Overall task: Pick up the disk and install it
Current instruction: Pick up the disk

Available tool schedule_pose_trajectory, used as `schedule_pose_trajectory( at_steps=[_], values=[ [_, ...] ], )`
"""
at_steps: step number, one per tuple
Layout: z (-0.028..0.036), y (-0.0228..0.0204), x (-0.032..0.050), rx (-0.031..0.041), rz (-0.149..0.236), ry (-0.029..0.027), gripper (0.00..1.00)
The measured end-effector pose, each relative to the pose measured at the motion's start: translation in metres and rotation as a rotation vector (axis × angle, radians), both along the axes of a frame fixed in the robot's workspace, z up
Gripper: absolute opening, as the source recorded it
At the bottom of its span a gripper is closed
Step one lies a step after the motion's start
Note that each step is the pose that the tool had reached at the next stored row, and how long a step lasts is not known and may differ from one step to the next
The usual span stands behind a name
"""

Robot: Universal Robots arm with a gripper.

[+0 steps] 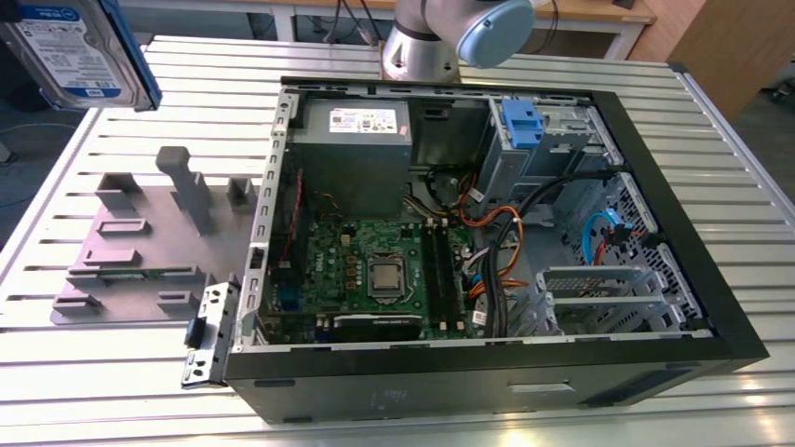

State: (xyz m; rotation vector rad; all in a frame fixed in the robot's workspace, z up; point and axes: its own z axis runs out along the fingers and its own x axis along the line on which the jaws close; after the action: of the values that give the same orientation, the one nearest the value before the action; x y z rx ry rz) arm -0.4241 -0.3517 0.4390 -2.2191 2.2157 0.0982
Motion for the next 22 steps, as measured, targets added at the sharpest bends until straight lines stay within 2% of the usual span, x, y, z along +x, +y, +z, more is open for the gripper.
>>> schedule_pose_trajectory(
  at_steps=[22],
  values=[
    [0.0056, 0.0, 0.0, 0.0, 0.0, 0.0, 0.37]
  ],
)
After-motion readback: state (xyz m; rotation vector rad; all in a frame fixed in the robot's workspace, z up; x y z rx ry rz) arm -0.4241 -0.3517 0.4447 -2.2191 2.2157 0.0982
